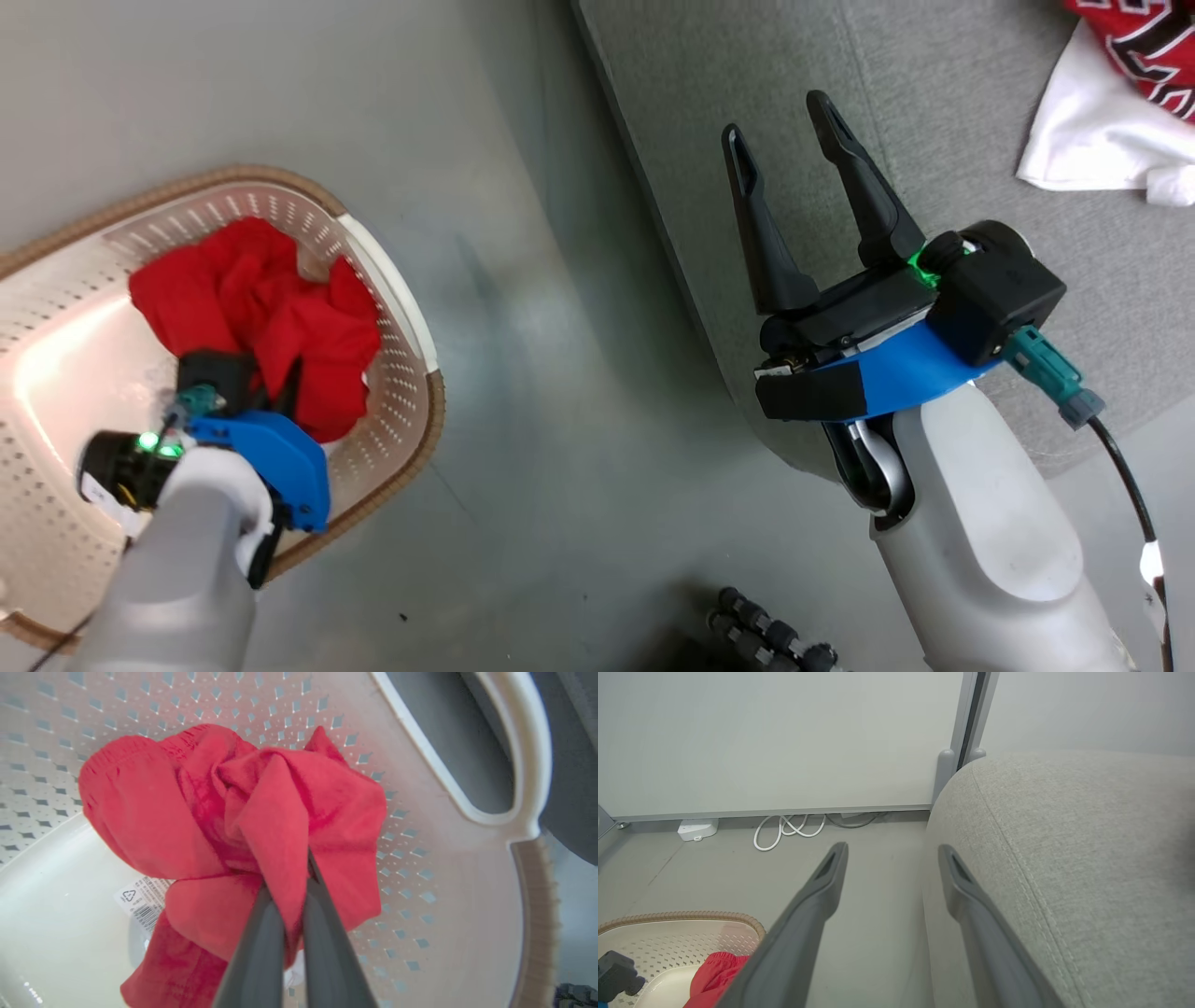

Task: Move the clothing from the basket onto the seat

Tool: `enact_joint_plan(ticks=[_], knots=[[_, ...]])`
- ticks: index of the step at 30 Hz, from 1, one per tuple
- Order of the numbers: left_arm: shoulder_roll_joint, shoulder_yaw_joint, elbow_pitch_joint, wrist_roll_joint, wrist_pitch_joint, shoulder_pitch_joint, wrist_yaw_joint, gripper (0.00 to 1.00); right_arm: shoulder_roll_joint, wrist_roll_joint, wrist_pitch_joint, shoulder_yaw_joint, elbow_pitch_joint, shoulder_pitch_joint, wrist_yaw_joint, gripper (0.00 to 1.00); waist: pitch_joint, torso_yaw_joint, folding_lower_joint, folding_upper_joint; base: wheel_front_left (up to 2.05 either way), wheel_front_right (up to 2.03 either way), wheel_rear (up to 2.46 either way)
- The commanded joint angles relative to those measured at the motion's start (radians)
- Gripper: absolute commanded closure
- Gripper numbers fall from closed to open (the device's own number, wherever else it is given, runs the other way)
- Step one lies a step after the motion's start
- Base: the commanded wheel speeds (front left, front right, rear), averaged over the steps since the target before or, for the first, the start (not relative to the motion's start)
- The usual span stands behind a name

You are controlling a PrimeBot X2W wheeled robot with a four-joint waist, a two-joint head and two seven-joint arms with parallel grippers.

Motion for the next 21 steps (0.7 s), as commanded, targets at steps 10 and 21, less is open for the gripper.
enact_joint_plan(ticks=[10,21], knots=[[-0.119,-0.054,0.052,-0.032,-0.045,0.103,-0.018,1.0,0.001,-0.072,0.003,-0.032,0.091,0.109,-0.001,0.0,-0.349,0.144,0.0,-0.0001,0.0,0.0,0.0],[-0.167,-0.22,-0.071,-0.13,-0.061,0.184,-0.022,1.0,-0.045,-0.101,0.106,0.002,0.107,0.27,-0.001,0.0,-0.705,0.281,0.0,-0.0001,0.0,0.0,0.0]])
